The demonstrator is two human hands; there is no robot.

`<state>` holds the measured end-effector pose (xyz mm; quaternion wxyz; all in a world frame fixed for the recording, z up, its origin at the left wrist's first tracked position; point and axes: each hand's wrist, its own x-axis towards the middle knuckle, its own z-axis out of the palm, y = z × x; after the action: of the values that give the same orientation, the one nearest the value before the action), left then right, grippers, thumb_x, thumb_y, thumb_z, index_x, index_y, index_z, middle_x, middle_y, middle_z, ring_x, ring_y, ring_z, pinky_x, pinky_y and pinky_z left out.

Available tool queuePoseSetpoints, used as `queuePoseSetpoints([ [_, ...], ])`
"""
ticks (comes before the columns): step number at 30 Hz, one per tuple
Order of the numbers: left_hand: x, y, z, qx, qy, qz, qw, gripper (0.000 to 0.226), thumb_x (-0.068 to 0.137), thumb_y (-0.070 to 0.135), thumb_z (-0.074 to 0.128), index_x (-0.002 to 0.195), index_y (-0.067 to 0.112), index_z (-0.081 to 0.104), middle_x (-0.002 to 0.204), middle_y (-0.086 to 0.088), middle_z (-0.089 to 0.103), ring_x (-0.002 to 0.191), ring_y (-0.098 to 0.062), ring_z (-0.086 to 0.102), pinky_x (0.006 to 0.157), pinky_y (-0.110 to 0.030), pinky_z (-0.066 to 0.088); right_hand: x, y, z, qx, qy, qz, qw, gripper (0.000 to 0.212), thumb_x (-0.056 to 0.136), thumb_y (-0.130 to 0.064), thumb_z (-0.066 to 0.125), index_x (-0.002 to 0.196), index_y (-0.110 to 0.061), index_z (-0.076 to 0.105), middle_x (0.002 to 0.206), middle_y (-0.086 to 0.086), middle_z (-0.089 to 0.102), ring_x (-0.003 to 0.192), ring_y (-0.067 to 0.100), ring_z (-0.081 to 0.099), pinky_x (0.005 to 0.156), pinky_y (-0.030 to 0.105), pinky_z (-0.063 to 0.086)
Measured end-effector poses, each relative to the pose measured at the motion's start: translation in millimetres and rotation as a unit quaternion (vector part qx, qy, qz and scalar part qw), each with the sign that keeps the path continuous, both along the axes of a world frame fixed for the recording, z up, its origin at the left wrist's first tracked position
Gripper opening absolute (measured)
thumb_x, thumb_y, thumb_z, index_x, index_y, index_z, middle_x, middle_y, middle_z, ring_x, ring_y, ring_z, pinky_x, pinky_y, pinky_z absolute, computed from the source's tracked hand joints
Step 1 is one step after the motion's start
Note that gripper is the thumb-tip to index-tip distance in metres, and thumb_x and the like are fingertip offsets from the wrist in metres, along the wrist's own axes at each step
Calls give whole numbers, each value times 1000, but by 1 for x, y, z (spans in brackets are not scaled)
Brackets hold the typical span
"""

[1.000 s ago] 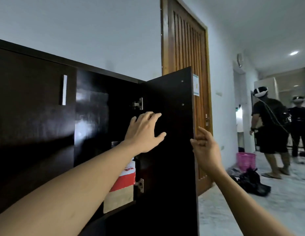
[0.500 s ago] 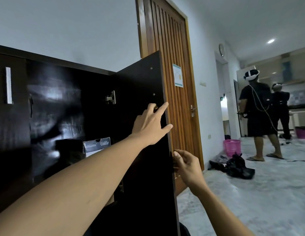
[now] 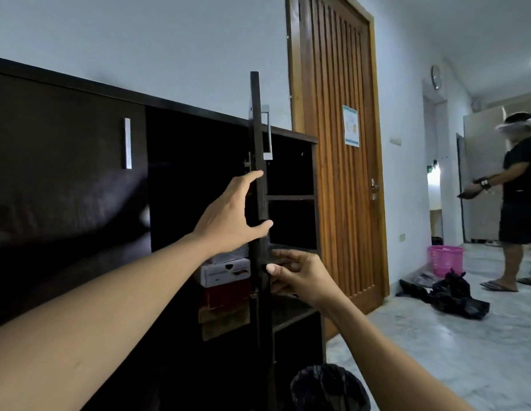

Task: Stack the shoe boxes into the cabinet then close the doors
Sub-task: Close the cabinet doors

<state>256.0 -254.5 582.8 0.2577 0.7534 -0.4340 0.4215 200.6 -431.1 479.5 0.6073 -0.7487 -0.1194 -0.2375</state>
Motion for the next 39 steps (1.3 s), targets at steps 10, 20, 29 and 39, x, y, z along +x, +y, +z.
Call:
queuePoseSetpoints([
  [10, 67, 115, -22, -45, -5, 78, 996, 84, 89, 31, 70, 157, 28, 22, 157, 6, 37, 138, -14, 45, 109, -41, 43, 107, 90, -7, -175, -84, -50, 980, 95, 72, -39, 87, 151, -26, 37, 136, -2, 47, 127, 8, 50, 113, 28, 39],
  [20, 128, 143, -60, 92, -14, 300, 949, 109, 79, 57, 71, 158, 28, 1, 166, -6, -12, 151, -22, -20, 114, -66, -11, 188, 102, -32, -249, -115, -127, 953, 105, 72, -37, 87, 155, -37, 22, 163, -5, 6, 150, 18, 8, 116, 43, 29],
  [29, 154, 154, -90, 145, -52, 406, 901, 119, 71, 69, 70, 158, 22, 3, 164, -4, -21, 148, -31, -27, 114, -68, -13, 215, 118, -37, -280, -101, -190, 936, 107, 74, -33, 86, 156, -40, 16, 164, -8, -2, 152, 18, -1, 106, 47, 44],
  [39, 154, 144, -96, 164, -68, 464, 868, 116, 73, 69, 68, 156, 14, 10, 165, -6, -11, 149, -39, -18, 113, -73, -3, 219, 110, -33, -338, -77, -183, 920, 102, 80, -29, 83, 156, -38, 16, 165, -4, 2, 152, 24, 9, 108, 45, 42],
])
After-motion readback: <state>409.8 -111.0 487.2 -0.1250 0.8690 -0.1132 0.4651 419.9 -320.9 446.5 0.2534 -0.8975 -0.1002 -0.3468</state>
